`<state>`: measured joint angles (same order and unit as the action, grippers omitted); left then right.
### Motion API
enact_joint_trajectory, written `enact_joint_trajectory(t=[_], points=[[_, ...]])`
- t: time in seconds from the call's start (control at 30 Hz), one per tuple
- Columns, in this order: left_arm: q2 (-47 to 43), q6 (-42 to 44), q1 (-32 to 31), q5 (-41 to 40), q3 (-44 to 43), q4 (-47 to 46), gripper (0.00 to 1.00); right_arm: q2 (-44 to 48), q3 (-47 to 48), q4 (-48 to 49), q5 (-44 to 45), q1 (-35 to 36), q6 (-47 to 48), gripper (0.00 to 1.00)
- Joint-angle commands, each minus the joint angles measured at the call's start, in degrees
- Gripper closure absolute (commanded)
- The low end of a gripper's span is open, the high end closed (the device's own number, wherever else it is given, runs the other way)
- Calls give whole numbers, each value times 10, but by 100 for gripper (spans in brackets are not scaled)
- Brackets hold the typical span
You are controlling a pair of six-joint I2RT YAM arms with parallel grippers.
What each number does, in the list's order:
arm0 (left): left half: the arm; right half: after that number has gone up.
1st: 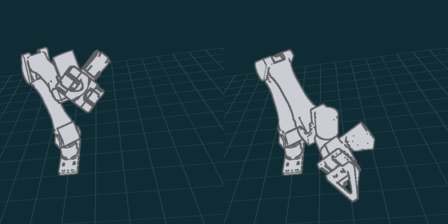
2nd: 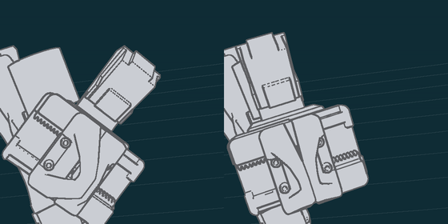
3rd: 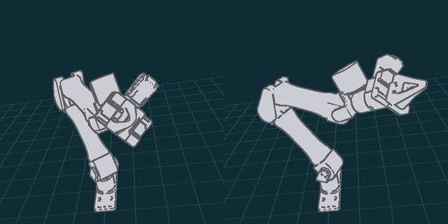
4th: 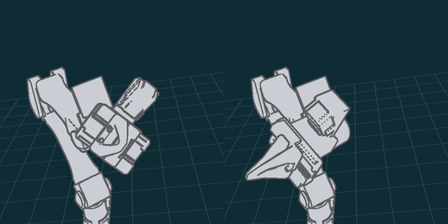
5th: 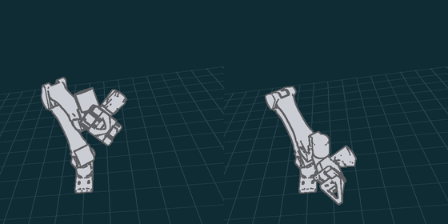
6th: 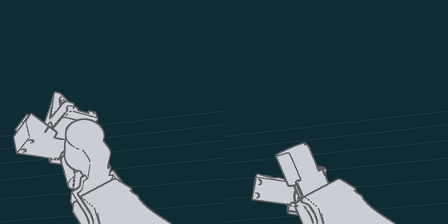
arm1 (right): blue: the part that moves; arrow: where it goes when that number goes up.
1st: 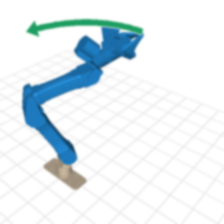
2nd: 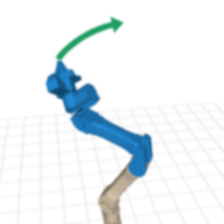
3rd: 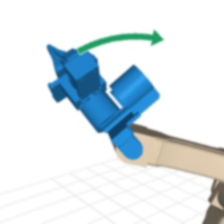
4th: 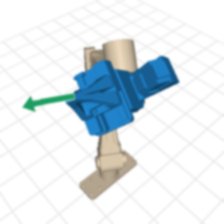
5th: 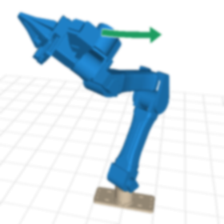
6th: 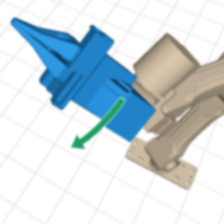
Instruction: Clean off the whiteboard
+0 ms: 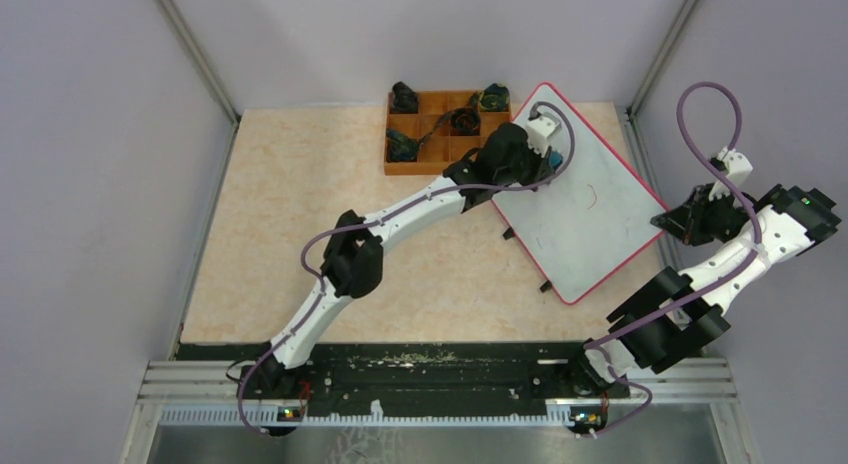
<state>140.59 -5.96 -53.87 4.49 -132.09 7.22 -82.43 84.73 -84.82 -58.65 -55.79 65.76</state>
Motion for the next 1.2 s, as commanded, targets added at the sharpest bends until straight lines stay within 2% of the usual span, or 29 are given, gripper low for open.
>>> enact_joint_trajectory(t=[0.0, 0.27, 0.4, 0.53, 1.17], points=[[19, -25, -62, 49, -25, -62, 100, 17, -23, -11, 43, 24, 62, 100], [2, -28, -124, 55, 10, -92, 100, 16, -23, -11, 40, 24, 61, 100], [5, -24, -149, 64, 6, -105, 100, 17, -27, -11, 40, 26, 62, 100], [15, -2, -155, 37, -17, -94, 100, 17, -28, -11, 43, 26, 62, 100], [20, -7, 14, 13, -14, -36, 100, 16, -26, -10, 40, 30, 58, 100]])
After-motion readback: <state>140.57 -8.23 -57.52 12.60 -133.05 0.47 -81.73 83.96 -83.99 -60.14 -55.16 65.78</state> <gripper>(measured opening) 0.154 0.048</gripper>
